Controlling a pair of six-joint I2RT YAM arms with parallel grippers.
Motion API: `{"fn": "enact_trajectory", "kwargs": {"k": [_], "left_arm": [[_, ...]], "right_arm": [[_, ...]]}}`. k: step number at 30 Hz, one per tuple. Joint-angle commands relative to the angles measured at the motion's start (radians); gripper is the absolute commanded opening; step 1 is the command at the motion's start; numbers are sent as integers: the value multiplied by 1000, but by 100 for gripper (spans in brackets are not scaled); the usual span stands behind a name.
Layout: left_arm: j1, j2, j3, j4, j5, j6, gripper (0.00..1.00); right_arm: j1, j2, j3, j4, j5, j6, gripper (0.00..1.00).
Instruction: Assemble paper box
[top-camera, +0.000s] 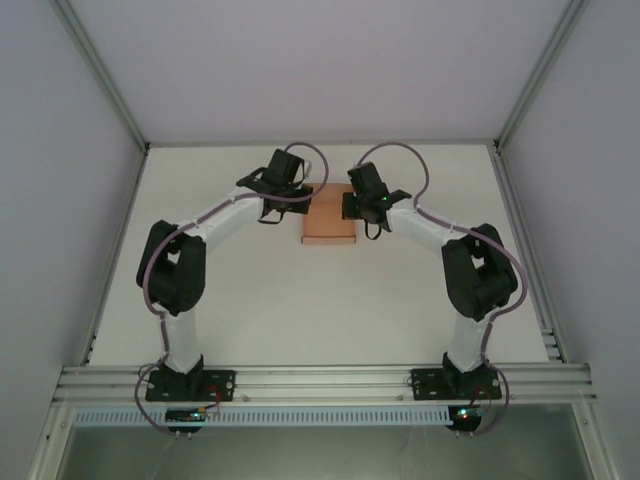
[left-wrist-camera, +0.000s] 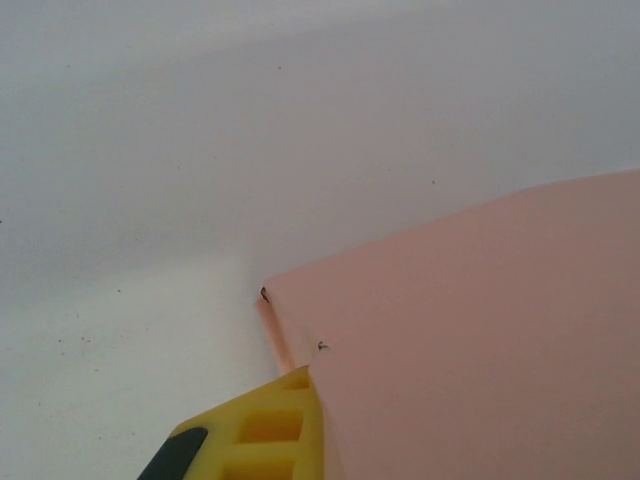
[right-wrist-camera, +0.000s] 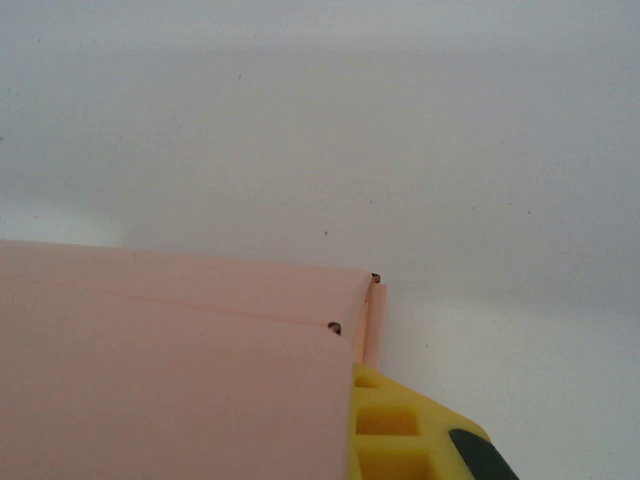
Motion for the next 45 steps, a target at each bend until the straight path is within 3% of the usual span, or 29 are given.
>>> {"fn": "enact_trajectory", "kwargs": {"k": [1, 8, 16, 19, 22, 24, 26, 28, 31, 32, 34, 40, 45], "left_arm": [[-63, 24, 9, 122, 111, -88, 0], [-66, 26, -29, 146, 125, -96, 0], [-67, -86, -237, 144, 115, -42, 0], [-69, -119, -277, 152, 125, -44, 14], [-69, -142, -282, 142, 138, -50, 19], [-66, -163, -281, 132, 135, -53, 32], [-63, -194, -282, 118, 128, -50, 38], [-57, -231, -289, 104, 129, -43, 55], [-44, -277, -292, 50, 105, -44, 63], [-39, -292, -293, 35, 90, -50, 70], [-29, -327, -297, 12, 48, -64, 100], [55, -384, -302, 16, 41, -168, 100], [134, -256, -221, 45, 242, -218, 99]], "right_arm": [[49, 26, 31, 93, -74, 58, 0], [63, 27, -16, 121, -85, 66, 0], [87, -51, -198, 131, 35, -57, 0], [98, -72, -242, 126, 72, -65, 0], [115, -84, -271, 125, 112, -71, 0], [125, -88, -283, 116, 142, -70, 0], [133, -93, -300, 117, 157, -68, 0], [138, -95, -307, 113, 161, -66, 1], [147, -98, -318, 106, 182, -61, 2], [149, -98, -321, 108, 192, -61, 2], [152, -99, -324, 111, 196, -60, 3], [162, -98, -330, 137, 216, -69, 5], [175, -96, -336, 153, 235, -75, 6]]}}
